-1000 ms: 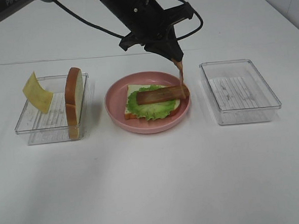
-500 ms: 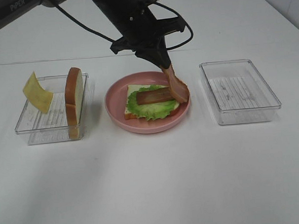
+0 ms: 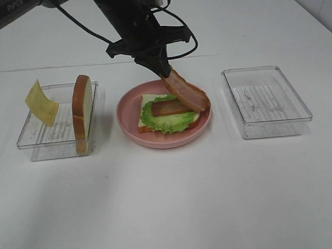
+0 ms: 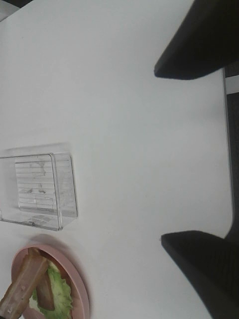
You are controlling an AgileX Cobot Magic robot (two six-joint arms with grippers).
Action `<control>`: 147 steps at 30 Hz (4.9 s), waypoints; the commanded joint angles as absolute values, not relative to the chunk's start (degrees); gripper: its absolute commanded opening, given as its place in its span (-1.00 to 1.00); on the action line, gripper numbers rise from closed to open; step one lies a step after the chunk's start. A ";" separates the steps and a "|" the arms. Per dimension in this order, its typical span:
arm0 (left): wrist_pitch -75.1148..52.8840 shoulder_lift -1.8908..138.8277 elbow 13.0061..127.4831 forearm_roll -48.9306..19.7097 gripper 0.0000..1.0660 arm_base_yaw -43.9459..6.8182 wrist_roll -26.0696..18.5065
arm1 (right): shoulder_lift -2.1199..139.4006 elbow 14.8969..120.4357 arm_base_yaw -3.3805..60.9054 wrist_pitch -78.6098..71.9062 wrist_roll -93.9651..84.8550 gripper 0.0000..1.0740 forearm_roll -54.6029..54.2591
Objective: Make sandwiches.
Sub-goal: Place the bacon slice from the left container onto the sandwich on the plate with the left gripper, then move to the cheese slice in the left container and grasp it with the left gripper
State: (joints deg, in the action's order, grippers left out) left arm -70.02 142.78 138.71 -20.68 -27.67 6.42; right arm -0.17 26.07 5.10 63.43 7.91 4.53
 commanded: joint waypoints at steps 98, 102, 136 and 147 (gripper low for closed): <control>-73.57 130.75 116.48 -3.04 0.71 -3.38 5.50 | -1.95 25.95 5.27 63.08 7.96 0.49 4.70; -72.77 133.96 118.43 -2.92 0.70 -3.38 5.50 | -1.95 25.95 5.27 63.08 7.96 0.49 4.70; -69.56 136.02 118.66 -2.52 -0.54 -4.70 2.81 | -1.95 25.95 5.27 63.08 7.96 0.49 4.76; -70.53 136.02 118.66 -2.35 -1.00 -4.98 2.86 | -1.95 25.95 5.27 63.08 7.96 0.49 4.70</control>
State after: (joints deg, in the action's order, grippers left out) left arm -69.39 136.08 118.43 -2.23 -4.87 2.92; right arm -0.17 26.07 5.10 63.43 7.91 4.53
